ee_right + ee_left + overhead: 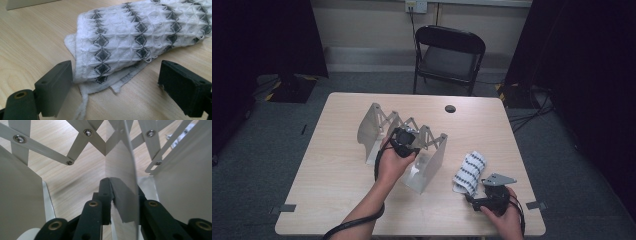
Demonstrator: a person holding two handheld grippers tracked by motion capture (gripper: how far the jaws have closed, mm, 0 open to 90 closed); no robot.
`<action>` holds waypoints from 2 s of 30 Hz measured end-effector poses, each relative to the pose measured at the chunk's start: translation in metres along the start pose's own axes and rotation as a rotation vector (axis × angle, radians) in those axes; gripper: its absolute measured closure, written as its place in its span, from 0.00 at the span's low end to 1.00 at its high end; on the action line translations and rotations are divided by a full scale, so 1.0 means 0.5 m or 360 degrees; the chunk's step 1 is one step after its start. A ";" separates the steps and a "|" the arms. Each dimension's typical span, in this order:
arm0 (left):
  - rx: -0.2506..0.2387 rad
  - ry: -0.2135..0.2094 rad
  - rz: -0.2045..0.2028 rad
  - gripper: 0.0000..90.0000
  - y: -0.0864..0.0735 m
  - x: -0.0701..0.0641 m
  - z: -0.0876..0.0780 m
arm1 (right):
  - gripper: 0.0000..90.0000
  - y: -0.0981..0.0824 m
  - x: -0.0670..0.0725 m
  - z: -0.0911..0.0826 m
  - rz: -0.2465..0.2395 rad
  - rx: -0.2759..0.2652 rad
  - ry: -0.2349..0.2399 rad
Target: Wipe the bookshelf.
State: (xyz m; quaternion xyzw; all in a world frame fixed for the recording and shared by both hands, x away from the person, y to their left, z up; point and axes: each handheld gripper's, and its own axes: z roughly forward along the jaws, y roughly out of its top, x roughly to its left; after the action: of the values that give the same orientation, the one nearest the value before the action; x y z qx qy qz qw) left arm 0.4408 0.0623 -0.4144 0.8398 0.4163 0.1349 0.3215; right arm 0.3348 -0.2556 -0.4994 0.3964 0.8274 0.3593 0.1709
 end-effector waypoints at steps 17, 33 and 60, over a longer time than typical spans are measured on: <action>0.0013 0.0075 0.0025 1.00 0.002 0.002 -0.010 | 0.13 0.000 0.000 0.000 0.0000 0.0000 0.0001; -0.0017 0.0066 0.0062 1.00 -0.004 0.001 -0.032 | 0.13 0.000 0.000 0.000 0.0000 0.0000 0.0001; -0.0087 0.0002 0.0094 1.00 -0.101 0.015 -0.100 | 0.13 0.000 0.000 0.000 0.0003 0.0001 -0.0002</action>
State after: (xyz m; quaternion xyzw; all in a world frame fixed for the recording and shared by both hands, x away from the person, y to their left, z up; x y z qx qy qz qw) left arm 0.3898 0.1120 -0.4099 0.8425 0.3876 0.1561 0.3399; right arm 0.3348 -0.2554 -0.4994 0.3974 0.8270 0.3590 0.1710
